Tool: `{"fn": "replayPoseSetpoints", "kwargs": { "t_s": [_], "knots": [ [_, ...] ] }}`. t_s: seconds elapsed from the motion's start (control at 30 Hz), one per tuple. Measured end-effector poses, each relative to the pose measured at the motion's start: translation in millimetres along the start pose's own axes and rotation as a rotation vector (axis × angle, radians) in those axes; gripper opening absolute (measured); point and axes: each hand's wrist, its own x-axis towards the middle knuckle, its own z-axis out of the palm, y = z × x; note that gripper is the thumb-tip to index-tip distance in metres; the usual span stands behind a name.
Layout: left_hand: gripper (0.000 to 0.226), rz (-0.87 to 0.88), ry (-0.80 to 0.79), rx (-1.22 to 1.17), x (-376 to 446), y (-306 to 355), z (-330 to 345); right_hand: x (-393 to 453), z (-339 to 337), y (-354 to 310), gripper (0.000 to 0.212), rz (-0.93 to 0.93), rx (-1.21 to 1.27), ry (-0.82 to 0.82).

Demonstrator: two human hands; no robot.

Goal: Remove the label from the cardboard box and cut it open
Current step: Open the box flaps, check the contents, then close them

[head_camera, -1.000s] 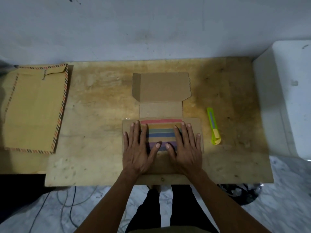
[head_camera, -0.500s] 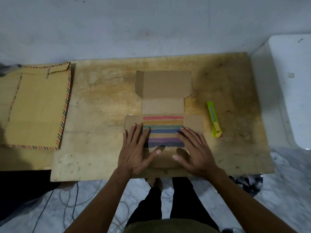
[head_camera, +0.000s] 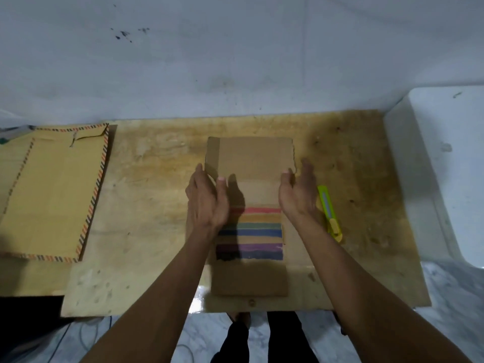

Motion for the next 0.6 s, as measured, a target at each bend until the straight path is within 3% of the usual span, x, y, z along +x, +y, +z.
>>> {"fn": "replayPoseSetpoints", "kwargs": {
  "t_s": [0.07, 0.2, 0.47, 0.6],
  "knots": [
    [0.079, -0.155, -0.021, -0.092, 11.2, 5.6, 2.9, 8.5, -1.6, -6.4, 0.056, 0.083, 0.057, -0.051],
    [0.067, -0.321, -0.019, -0.249, 15.7, 22.3, 4.4, 17.8, -0.8, -5.0, 0.054, 0.203, 0.261, -0.102],
    [0.057, -0.506, 0.062, -0.538, 21.5, 25.2, -11.6, 19.1, -20.0, -5.3, 0.043, 0.333, 0.612, -0.201],
    [0.068, -0.559, -0.013, -0.715, 14.0, 26.7, -23.6, 7.4, -32.9, -12.1, 0.051, 0.446, 0.789, -0.257]
  ]
}}
